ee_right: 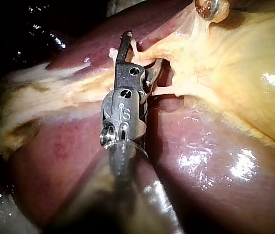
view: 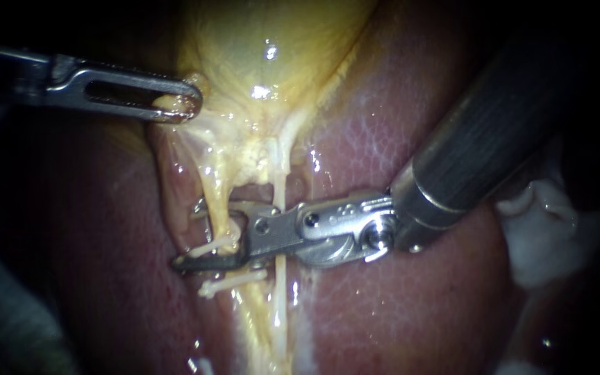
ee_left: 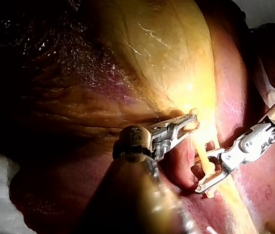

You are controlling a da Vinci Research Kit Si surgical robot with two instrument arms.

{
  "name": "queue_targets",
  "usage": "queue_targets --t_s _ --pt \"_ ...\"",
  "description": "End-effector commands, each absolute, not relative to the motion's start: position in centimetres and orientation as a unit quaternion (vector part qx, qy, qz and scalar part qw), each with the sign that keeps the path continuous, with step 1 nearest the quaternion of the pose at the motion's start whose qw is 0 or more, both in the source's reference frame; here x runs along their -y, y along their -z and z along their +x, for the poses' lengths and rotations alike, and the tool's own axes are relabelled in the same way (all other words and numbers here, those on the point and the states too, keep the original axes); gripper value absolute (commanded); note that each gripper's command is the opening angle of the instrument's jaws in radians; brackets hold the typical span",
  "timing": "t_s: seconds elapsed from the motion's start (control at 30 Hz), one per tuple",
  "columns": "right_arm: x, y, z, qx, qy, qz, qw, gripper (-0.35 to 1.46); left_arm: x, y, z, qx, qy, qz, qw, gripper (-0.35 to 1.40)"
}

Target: Clipping third clip left tube

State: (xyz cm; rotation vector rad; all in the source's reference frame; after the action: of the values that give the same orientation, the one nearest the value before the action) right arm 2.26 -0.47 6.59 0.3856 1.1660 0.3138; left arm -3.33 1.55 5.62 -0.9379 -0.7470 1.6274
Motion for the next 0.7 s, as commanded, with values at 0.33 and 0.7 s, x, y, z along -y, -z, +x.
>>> queue_targets --t_s 0.33,0.7 --pt "0.39 -6.48 2.08 -0.546 -0.148 0.185 0.804 0.5 -1.55 -5.62 -3.33 0.313 -0.682 -0.393 0.531 -0.35" --pt "0.33 -6.4 1.91 -0.547 -0.165 0.235 0.786 0.5 -1.55 -5.62 -3.32 0.313 -0.682 -0.393 0.531 -0.35"
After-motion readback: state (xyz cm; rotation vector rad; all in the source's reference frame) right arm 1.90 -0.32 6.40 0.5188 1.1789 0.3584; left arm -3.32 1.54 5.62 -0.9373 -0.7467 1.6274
